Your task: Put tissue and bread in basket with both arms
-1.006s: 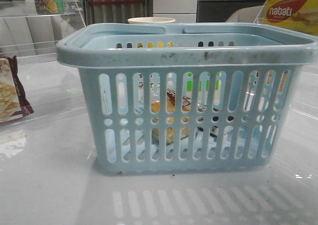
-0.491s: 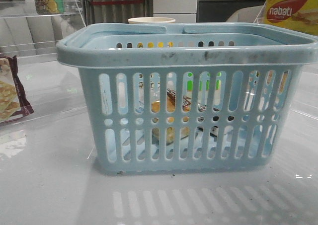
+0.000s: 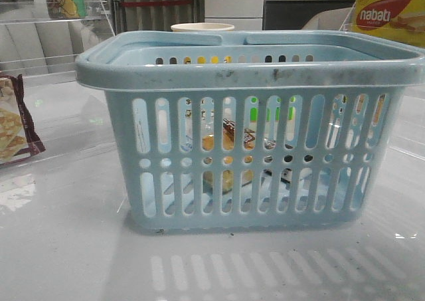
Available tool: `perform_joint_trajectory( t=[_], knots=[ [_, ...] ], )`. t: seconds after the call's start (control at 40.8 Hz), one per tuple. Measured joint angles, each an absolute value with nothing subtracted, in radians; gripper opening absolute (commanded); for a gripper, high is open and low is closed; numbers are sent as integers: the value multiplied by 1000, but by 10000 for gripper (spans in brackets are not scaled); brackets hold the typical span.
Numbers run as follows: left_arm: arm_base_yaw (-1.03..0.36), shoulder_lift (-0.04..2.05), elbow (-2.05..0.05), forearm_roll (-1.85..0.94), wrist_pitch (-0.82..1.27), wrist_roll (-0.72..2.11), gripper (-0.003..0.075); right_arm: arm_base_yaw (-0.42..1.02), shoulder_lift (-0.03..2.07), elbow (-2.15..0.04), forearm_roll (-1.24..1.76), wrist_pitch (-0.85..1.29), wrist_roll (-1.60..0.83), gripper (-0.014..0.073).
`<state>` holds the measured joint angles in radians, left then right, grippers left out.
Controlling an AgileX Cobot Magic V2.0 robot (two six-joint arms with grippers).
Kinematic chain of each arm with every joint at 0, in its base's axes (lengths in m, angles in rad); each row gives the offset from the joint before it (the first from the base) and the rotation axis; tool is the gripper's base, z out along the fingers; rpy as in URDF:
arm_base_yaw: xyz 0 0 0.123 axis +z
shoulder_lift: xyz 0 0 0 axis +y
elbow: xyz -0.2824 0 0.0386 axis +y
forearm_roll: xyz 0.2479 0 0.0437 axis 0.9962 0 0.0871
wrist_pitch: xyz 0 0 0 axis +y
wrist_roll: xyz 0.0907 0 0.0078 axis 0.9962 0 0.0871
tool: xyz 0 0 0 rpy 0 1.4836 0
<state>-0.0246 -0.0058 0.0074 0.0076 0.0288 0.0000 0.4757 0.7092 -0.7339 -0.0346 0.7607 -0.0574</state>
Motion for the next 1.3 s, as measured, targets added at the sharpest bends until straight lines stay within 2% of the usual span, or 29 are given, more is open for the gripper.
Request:
perform_joint_trajectory(
  t=[0.294, 0.466, 0.687, 0.834, 1.055, 1.301],
  knots=[
    [-25, -6, 7, 8, 29, 0, 91, 474, 695, -732, -35, 763, -57, 57],
    [-25, -6, 7, 8, 29, 0, 91, 374, 601, -679, -35, 737, -59, 57],
    [-25, -6, 7, 8, 29, 0, 91, 137, 387, -482, -35, 565, -63, 57],
    [-25, -6, 7, 8, 29, 0, 91, 29, 235, -332, -33, 479, -63, 57],
    [-25, -6, 7, 8, 29, 0, 91, 2, 47, -124, -22, 332, -63, 57],
    [-25, -6, 7, 8, 29, 0, 91, -29, -10, 26, 0, 139, -63, 57]
  ],
)
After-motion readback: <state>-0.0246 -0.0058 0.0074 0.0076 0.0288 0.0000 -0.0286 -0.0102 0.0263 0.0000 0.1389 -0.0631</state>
